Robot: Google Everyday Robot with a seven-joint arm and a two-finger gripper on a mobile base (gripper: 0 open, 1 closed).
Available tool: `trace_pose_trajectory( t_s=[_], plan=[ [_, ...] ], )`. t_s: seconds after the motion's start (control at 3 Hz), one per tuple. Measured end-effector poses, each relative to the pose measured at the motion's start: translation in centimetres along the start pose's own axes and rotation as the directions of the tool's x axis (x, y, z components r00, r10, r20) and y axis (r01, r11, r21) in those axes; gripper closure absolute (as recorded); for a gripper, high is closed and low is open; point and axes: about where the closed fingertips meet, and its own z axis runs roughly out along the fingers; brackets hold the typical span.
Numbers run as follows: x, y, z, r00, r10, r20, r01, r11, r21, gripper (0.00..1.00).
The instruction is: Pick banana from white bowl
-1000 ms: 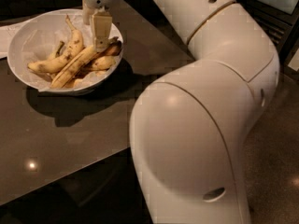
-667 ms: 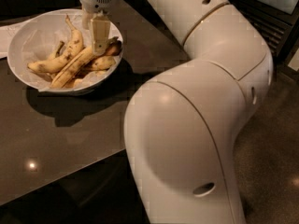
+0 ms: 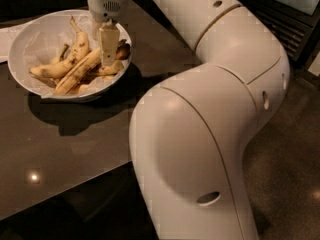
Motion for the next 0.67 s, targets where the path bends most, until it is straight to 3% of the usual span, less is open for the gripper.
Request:
trace_pose_trajectory(
  t_s=[0.67],
  plan=[
    [-0.01,-0.39,1.21,1.000,0.004,0.001,-0.004,0.9997,-0.025,0.33]
  ],
)
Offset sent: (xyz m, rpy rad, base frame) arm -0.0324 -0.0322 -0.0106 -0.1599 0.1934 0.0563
